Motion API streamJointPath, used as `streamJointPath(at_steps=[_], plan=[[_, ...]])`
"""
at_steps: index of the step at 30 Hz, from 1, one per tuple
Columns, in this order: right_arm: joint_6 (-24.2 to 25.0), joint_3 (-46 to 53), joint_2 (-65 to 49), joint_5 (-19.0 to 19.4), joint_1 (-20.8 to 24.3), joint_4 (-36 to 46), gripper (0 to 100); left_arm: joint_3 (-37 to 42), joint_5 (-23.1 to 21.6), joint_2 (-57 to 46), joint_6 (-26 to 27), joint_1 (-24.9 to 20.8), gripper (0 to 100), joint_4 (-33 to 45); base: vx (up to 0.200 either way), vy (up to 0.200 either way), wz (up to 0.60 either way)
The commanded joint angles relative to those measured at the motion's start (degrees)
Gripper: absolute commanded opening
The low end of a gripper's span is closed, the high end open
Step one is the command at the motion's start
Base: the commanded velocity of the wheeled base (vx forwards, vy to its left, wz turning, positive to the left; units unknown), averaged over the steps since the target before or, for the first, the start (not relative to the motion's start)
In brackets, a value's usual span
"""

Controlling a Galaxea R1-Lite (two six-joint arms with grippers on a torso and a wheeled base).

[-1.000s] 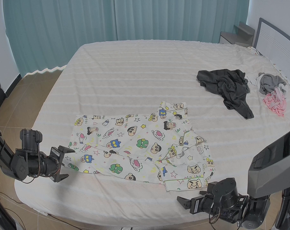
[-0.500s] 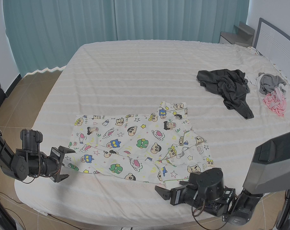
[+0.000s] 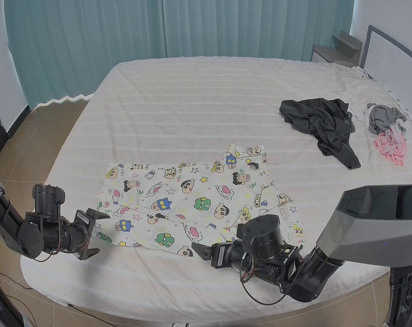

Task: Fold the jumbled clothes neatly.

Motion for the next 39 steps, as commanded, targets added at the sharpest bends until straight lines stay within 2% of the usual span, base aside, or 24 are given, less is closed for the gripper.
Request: streamJointPath(at_steps=[1,14,17,18,22,31,39], plan=[[0.0,-2.1,2.7,0.0,0.0,1.1,100,0.1,0.0,0.1,0.0,-0.1,100,0.0,0.000,0.000,0.00],[-0.4,-6.7,6.8,-0.9,0.2,1.6,100,0.1,0.0,0.1,0.0,-0.2,100,-0.1,0.000,0.000,0.00],[-0.5,-8.2,8.0,-1.8,0.0,1.6,100,0.1,0.0,0.1,0.0,-0.2,100,0.0,0.000,0.000,0.00],[-0.6,-9.9,8.5,-3.5,-0.4,1.5,100,0.1,0.1,0.1,0.0,-0.2,100,0.0,0.000,0.000,0.00],[-0.5,-12.5,9.2,-6.2,-1.3,0.9,100,0.1,0.1,0.1,-0.1,-0.2,100,-0.1,0.000,0.000,0.00],[-0.4,-15.5,10.4,-9.4,-2.6,0.3,100,0.1,0.8,0.1,-0.3,-0.2,100,-0.1,0.000,0.000,0.00],[0.1,-15.1,9.9,-9.2,-2.5,-4.9,100,0.1,0.8,-0.1,-0.3,-0.2,100,-0.1,0.000,0.000,0.00]])
